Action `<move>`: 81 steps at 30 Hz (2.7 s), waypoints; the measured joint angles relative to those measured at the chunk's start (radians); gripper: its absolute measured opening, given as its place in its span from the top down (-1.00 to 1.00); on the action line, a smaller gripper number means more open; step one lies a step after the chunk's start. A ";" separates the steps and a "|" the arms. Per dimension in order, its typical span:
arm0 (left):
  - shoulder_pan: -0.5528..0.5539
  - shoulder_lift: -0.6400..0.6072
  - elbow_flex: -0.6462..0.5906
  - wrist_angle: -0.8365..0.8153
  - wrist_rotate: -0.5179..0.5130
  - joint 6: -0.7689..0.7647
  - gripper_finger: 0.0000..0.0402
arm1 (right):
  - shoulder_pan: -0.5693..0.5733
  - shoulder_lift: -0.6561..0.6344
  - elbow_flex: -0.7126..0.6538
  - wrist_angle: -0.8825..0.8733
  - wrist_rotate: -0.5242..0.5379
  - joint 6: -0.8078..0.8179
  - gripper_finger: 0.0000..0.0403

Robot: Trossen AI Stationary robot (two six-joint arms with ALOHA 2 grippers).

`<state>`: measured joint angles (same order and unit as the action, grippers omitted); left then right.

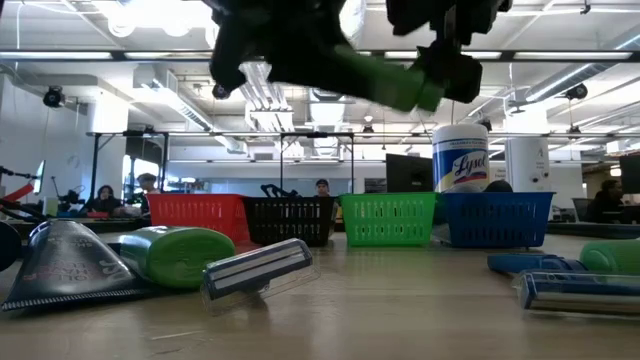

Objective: Pick & Place Travel size toiletries
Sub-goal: Put the green shampoo into the black bin

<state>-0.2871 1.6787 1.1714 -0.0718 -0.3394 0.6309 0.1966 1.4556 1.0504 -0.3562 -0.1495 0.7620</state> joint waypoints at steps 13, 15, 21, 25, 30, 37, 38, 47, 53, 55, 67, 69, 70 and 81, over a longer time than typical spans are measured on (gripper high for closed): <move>-0.020 -0.091 -0.067 -0.273 -0.397 -0.618 0.44 | 0.043 -0.232 0.003 -0.264 0.451 0.068 -0.70; -0.029 -0.111 -0.096 -0.306 -0.466 -0.811 0.44 | 0.059 -0.269 0.003 -0.308 0.540 0.115 -0.73; -0.023 -0.115 -0.153 -0.326 -0.534 -1.344 0.44 | 0.085 -0.326 -0.002 -0.397 0.674 0.263 -0.73; -0.003 -0.089 -0.158 -0.331 -0.529 -1.485 0.44 | 0.085 -0.318 -0.007 -0.401 0.676 0.283 -0.68; 0.008 -0.086 -0.157 -0.338 -0.531 -1.585 0.44 | 0.102 -0.309 -0.009 -0.404 0.670 0.309 -0.63; 0.030 -0.071 -0.161 -0.339 -0.551 -1.830 0.44 | 0.129 -0.309 -0.010 -0.480 0.673 0.410 -0.64; 0.038 -0.061 -0.162 -0.339 -0.549 -1.854 0.44 | 0.131 -0.309 -0.013 -0.486 0.673 0.419 -0.65; 0.004 -0.075 -0.161 -0.081 -0.501 -1.439 0.44 | 0.164 -0.309 -0.019 -0.486 0.669 0.437 -0.75; 0.021 -0.067 -0.106 -0.328 -0.548 -1.506 0.46 | 0.168 -0.309 -0.023 -0.530 0.670 0.494 -0.72; 0.050 -0.052 -0.108 -0.441 -0.554 -1.579 0.46 | 0.168 -0.309 -0.025 -0.541 0.672 0.507 -0.70; 0.132 0.075 -0.118 -0.354 -0.479 -1.291 0.46 | 0.193 -0.309 -0.052 -0.554 0.507 0.506 -0.59; 0.141 0.096 -0.114 -0.352 -0.456 -1.289 0.45 | 0.207 -0.309 -0.056 -0.554 0.505 0.526 -0.58; 0.144 0.108 -0.111 -0.355 -0.434 -1.290 0.44 | 0.214 -0.309 -0.056 -0.553 0.503 0.536 -0.58; 0.144 0.121 -0.070 -0.350 -0.359 -1.298 -0.07 | 0.313 -0.290 -0.062 -0.545 0.339 0.478 -0.75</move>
<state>-0.1429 1.7999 1.1011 -0.4219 -0.6988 -0.6671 0.5096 1.1655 0.9886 -0.9009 0.1892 1.2403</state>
